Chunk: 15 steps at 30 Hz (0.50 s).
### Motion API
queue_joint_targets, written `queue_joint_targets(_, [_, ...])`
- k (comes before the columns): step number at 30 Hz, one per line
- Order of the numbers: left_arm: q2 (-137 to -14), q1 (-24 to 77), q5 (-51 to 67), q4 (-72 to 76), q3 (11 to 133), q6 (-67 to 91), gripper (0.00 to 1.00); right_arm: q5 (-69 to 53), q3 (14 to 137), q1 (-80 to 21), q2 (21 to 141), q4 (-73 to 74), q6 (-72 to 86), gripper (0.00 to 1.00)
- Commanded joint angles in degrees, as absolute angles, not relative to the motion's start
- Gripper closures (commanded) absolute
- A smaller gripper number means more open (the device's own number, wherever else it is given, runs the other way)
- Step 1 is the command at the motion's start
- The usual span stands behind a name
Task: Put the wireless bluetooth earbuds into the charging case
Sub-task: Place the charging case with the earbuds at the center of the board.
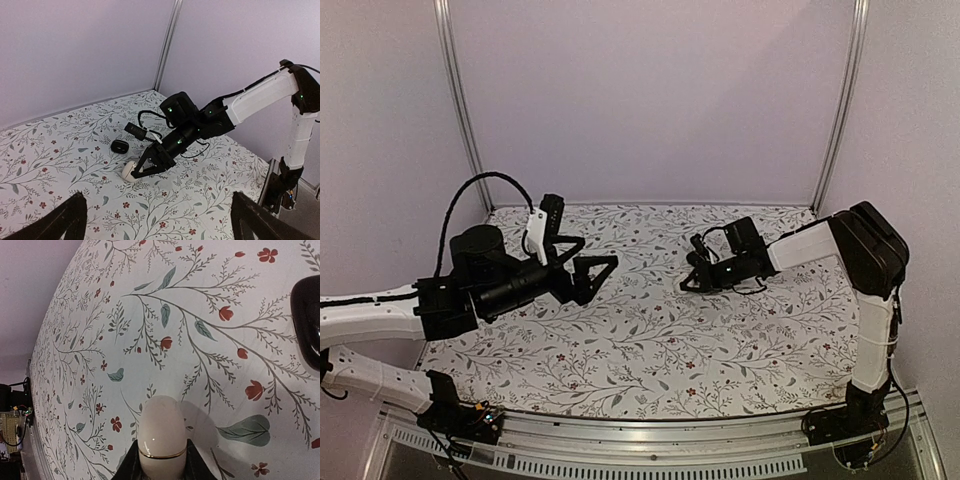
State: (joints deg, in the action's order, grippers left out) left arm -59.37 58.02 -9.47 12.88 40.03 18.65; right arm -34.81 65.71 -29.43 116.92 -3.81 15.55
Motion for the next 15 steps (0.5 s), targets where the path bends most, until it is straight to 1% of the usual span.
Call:
queue_joint_targets(1, [-58.04,56.98,-10.31,13.59,38.11,19.49,0.0,-33.96,69.91,-29.09,119.43,3.48,12.86,0.89])
queue_joint_targets(6, [-58.24,55.68,-10.07,11.25,38.73,20.8,0.0,-30.23,70.58,-29.07,118.88,5.19,12.59,0.68])
queue_joint_targets(11, [-59.46,51.06,-7.47,6.66,40.2,24.59,0.0,-27.63,69.34,-28.37,116.84,6.23,12.36,0.42])
queue_joint_targets(15, [-59.89,47.39,-4.71,6.02,39.85,26.23,0.0,-25.86,68.47,-28.12,113.59,6.74,11.8,0.32])
